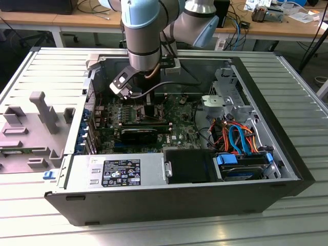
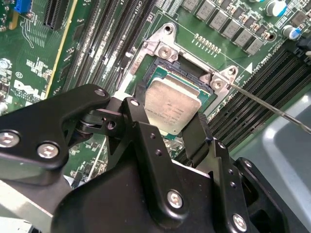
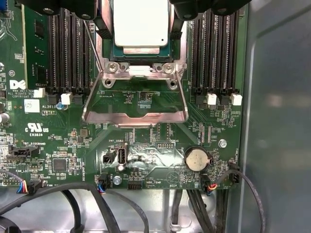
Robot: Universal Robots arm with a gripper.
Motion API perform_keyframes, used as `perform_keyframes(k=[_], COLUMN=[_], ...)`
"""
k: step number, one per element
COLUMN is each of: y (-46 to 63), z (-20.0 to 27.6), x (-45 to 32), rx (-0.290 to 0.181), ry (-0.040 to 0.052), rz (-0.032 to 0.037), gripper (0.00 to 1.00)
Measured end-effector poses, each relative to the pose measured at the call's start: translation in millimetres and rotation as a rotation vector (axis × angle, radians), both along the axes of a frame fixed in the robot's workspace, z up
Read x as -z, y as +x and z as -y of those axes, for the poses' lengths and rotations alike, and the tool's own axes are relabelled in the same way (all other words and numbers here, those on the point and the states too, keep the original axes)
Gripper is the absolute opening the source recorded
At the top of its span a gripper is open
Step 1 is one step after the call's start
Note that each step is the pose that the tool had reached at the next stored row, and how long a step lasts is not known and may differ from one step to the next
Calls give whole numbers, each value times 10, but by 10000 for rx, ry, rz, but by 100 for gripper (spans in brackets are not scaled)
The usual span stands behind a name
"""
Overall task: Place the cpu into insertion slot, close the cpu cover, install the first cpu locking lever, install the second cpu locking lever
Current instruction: 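Place the cpu into insertion slot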
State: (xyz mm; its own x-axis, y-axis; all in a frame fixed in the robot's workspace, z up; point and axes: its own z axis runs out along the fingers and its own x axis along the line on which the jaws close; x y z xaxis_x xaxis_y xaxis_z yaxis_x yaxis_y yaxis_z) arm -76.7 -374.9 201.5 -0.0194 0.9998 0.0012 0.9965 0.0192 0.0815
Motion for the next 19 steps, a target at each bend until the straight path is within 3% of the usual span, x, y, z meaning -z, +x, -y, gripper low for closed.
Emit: perform_keyframes(k=[6,16,18,19], y=[0,-1,-1,-2], z=[1,-2,-1,0], x=[32,48,45,45], rx=[0,1,1,1], ry=[-50,-35,-45,-46], rz=[-3,4,1,0], gripper=[54,55,68,68])
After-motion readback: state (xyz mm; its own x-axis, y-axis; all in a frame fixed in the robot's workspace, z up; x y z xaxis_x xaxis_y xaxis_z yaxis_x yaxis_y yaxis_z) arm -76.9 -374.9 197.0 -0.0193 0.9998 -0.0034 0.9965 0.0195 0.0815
